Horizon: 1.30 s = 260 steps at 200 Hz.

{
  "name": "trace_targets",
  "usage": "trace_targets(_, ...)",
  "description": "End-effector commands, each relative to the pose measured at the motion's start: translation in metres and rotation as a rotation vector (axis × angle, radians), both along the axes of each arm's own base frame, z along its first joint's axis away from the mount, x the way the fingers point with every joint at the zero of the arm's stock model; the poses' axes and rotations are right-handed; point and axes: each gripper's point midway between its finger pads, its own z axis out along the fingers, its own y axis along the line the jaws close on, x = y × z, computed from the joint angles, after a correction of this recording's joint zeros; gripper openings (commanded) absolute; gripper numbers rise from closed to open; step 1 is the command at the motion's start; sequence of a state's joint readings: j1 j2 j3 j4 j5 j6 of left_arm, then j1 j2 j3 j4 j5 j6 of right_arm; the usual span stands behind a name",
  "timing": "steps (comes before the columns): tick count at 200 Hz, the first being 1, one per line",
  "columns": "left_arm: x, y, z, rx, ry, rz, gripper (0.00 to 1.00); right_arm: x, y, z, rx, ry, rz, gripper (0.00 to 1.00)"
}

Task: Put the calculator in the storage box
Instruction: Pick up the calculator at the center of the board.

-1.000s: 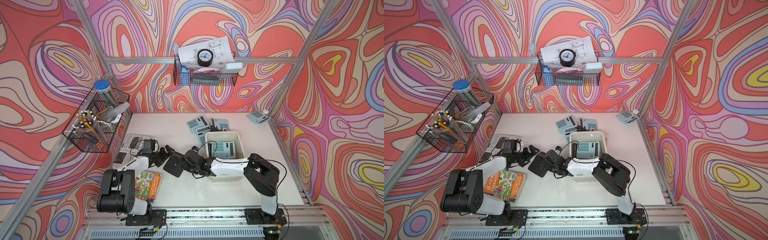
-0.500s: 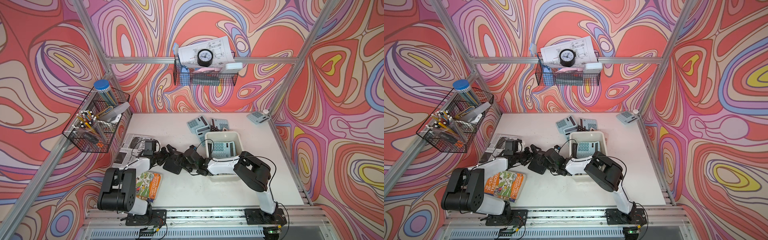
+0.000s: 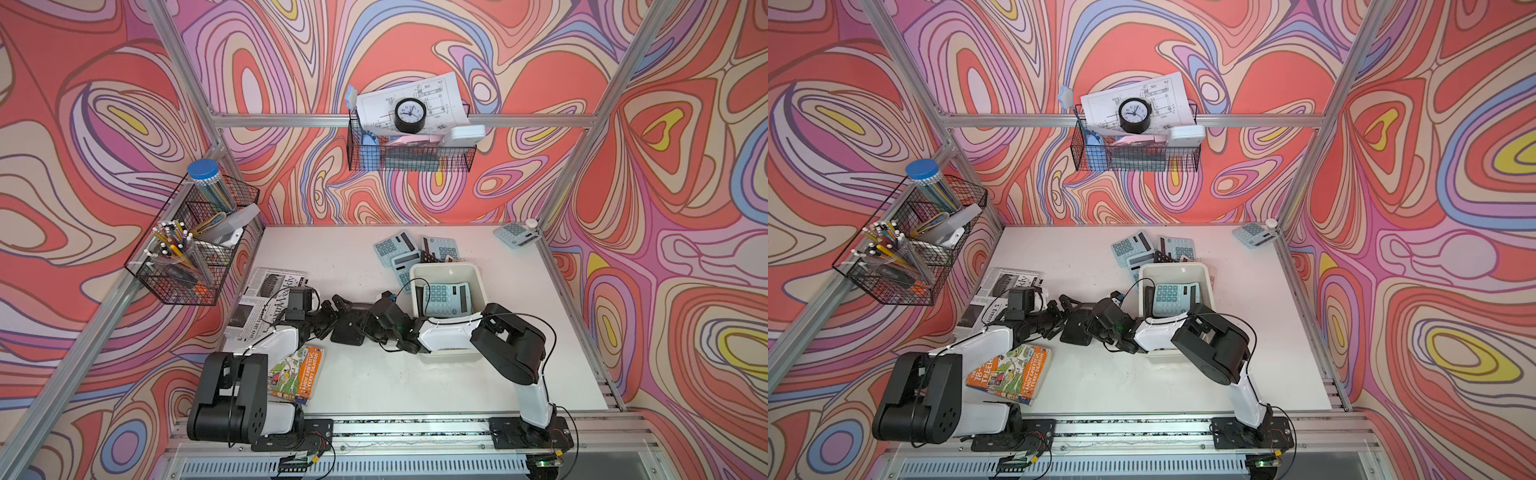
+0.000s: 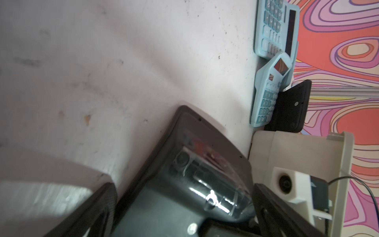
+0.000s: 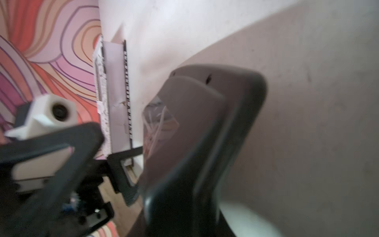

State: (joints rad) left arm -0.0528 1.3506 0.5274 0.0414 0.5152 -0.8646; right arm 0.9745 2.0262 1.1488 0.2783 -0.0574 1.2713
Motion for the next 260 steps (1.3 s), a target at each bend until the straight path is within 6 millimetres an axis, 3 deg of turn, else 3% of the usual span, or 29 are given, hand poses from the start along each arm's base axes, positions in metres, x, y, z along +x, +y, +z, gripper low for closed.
trace_targets(1,-0.028,0.007,-0.006,0.040,0.127,0.023,0.99,0.006,-0.003,0.024,0.016,-0.040,0.005,0.22)
trace_targets(31,-0.033,0.016,0.028,0.110,0.069,0.020,0.99,0.005,0.002,0.048,0.010,-0.062,0.063,0.17)
trace_targets(58,-0.036,0.022,0.071,0.167,-0.028,0.009,0.99,0.003,0.005,0.077,0.000,-0.087,0.131,0.16)
trace_targets(88,-0.044,0.018,0.115,0.199,-0.136,-0.040,0.99,0.005,-0.001,0.113,0.005,-0.121,0.190,0.16)
trace_targets(147,-0.073,-0.017,0.170,0.315,-0.355,-0.216,0.99,0.023,-0.029,0.186,0.015,-0.182,0.292,0.17)
trace_targets(181,-0.081,-0.031,0.192,0.396,-0.457,-0.295,0.99,0.030,-0.051,0.206,-0.015,-0.185,0.345,0.18)
trace_targets(187,-0.081,-0.035,0.195,0.412,-0.476,-0.312,0.98,0.027,-0.058,0.222,-0.006,-0.209,0.350,0.18)
trace_targets(220,-0.084,-0.066,0.216,0.551,-0.592,-0.422,0.99,0.022,-0.086,0.242,-0.035,-0.227,0.383,0.18)
trace_targets(260,-0.085,-0.104,0.236,0.891,-0.733,-0.577,0.99,0.016,-0.123,0.257,-0.042,-0.221,0.386,0.19)
